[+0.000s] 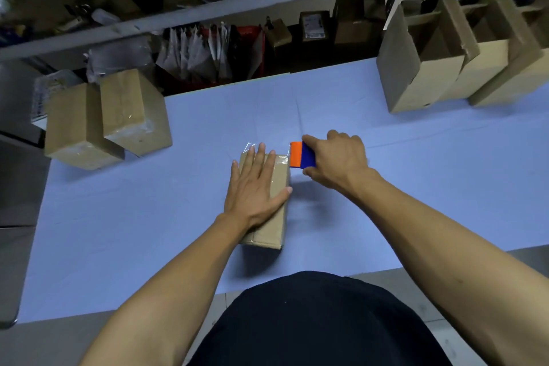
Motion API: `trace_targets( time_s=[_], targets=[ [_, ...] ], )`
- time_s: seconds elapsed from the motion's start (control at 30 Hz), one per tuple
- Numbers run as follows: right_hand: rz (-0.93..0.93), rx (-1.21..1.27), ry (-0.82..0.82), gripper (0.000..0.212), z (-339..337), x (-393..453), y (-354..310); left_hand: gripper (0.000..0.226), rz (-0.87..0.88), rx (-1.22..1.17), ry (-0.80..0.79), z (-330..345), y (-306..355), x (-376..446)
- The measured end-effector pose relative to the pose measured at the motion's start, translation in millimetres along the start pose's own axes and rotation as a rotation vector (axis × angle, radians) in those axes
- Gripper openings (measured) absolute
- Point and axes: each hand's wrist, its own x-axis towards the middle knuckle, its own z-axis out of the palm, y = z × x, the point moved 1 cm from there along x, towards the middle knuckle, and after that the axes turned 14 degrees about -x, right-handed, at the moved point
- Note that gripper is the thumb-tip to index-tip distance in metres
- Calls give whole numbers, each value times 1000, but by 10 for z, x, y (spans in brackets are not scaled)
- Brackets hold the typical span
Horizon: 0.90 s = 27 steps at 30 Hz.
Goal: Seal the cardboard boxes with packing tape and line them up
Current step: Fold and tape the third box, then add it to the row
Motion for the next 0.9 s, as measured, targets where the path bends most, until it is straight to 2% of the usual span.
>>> trace_targets(
  time_s=[0.1,0.17,0.3,0.4,0.5,0.6,0.7,0.8,0.9],
  targets=[
    [52,-101,56,37,-99,25,-218,91,-59,-31,26,69,50,-21],
    [85,-110,77,35,-107,62,-284,92,-86,-52,42,74,77,-27],
    [103,-67,-69,36,39,128,-370,92,-109,-71,42,71,110,-50],
    [168,62,-148,47,294,73,-398,91,-114,-99,38,55,106,-50],
    [223,126,-145,67,496,29,-264,88,-100,-141,45,39,77,-59],
    [252,255,-157,78,573,50,-193,69,-77,-398,148,-35,11,-94],
    [146,312,-217,85,629,49,-283,58,-153,-681,298,-106,-46,-137],
    [66,391,-234,87,714,32,-384,62,-264,-788,381,-152,-81,-143],
    [80,444,-269,81,767,-6,-387,71,-372,-938,425,-159,-104,-114]
  ],
)
